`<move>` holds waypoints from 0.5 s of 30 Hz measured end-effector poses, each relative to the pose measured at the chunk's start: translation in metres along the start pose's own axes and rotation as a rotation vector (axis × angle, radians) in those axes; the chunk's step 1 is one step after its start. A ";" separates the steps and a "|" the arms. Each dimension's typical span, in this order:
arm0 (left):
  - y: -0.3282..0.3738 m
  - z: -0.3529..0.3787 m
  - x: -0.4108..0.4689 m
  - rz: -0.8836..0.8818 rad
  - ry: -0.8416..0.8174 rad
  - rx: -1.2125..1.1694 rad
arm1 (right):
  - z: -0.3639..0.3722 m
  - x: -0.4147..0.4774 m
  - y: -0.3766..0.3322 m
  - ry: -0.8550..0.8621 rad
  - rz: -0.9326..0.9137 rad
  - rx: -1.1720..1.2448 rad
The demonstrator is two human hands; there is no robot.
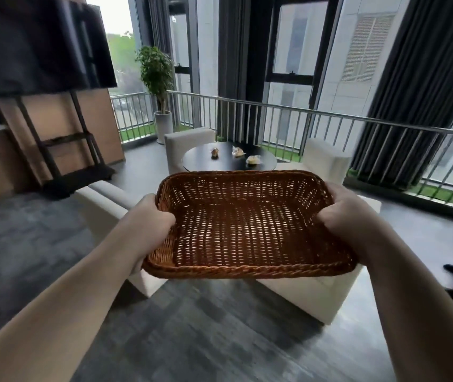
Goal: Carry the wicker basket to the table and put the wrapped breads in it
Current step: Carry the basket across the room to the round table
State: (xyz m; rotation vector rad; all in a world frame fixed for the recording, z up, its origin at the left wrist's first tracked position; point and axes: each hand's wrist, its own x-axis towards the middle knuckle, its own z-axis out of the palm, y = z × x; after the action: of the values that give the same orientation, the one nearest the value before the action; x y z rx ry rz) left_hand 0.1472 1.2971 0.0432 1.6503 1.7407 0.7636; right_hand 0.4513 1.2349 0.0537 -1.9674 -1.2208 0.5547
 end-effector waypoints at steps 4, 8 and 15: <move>0.021 0.005 0.089 -0.022 0.048 0.004 | 0.018 0.088 -0.028 -0.030 -0.025 0.006; 0.037 0.002 0.168 -0.031 0.057 -0.009 | 0.038 0.166 -0.059 -0.048 -0.033 0.034; 0.036 0.013 0.311 -0.027 0.011 -0.051 | 0.096 0.283 -0.082 -0.057 0.028 0.059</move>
State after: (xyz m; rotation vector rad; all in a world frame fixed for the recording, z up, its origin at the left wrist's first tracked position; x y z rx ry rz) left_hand 0.1699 1.6099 0.0485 1.5888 1.7332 0.7991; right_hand 0.4670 1.5443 0.0630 -1.9341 -1.1996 0.6580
